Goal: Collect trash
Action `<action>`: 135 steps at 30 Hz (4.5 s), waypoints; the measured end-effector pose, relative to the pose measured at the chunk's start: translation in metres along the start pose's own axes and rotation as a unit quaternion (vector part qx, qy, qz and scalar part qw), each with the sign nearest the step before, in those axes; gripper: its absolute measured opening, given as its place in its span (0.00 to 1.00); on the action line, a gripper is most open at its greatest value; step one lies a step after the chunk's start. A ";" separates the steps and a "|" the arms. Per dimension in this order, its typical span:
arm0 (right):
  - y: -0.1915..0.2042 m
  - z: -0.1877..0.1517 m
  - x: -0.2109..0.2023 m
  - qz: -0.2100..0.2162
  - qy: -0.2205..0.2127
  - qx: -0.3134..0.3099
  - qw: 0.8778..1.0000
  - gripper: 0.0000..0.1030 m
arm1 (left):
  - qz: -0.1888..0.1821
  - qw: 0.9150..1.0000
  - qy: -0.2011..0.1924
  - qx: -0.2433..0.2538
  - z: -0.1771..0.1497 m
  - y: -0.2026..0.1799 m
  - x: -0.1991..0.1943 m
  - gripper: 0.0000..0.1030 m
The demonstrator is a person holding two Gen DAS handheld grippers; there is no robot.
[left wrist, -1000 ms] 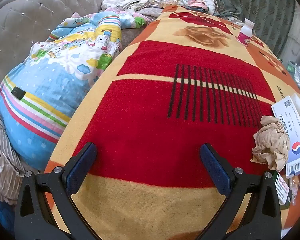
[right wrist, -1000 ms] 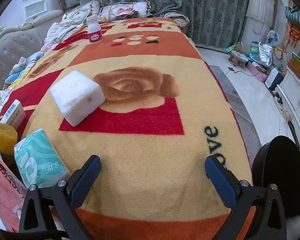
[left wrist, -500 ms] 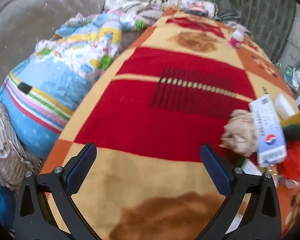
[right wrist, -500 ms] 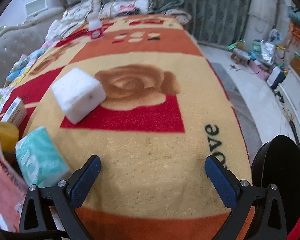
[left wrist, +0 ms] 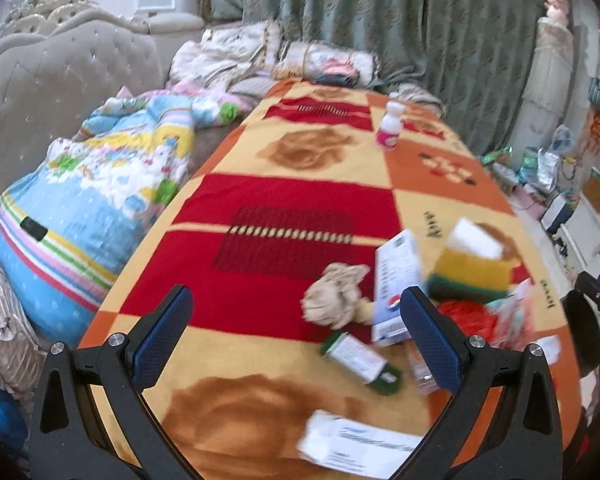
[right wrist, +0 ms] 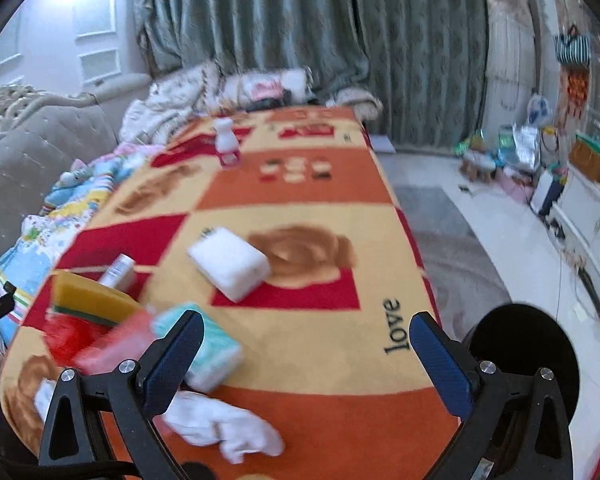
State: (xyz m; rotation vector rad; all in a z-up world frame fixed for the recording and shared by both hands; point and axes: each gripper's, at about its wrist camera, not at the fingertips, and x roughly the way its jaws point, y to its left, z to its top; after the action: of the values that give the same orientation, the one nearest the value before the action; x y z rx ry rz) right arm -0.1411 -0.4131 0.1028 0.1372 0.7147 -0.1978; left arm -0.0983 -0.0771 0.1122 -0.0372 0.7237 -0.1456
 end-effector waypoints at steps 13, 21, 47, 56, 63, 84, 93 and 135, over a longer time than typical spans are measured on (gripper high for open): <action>0.050 0.013 -0.044 0.019 -0.079 -0.028 0.996 1.00 | -0.018 0.998 -0.052 0.027 0.004 -0.040 -0.029 1.00; 0.056 0.014 -0.047 0.024 -0.087 -0.031 0.995 1.00 | -0.016 0.997 -0.062 0.034 0.005 -0.047 -0.030 1.00; 0.060 0.017 -0.049 0.029 -0.088 -0.029 0.995 1.00 | -0.019 0.997 -0.062 0.031 0.003 -0.056 -0.030 1.00; 0.063 0.018 -0.050 0.032 -0.087 -0.035 0.995 1.00 | -0.019 0.998 -0.061 0.028 0.003 -0.058 -0.029 1.00; 0.063 0.018 -0.049 0.032 -0.085 -0.036 0.995 1.00 | -0.021 0.998 -0.055 0.029 0.003 -0.062 -0.025 1.00; 0.058 0.014 -0.041 0.036 -0.068 -0.031 0.997 1.00 | -0.027 0.998 -0.041 0.025 -0.004 -0.069 -0.019 1.00; 0.057 0.013 -0.038 0.036 -0.064 -0.032 0.997 1.00 | -0.029 0.999 -0.037 0.024 0.000 -0.066 -0.018 1.00; 0.041 0.004 -0.045 0.057 -0.051 -0.017 0.997 1.00 | -0.027 0.999 -0.042 0.021 0.011 -0.050 -0.031 1.00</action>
State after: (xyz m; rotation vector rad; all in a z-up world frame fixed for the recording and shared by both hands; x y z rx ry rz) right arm -0.1627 -0.3678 0.1376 0.1348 0.6057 -0.0827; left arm -0.1194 -0.1224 0.1450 -0.0238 0.6352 -0.2103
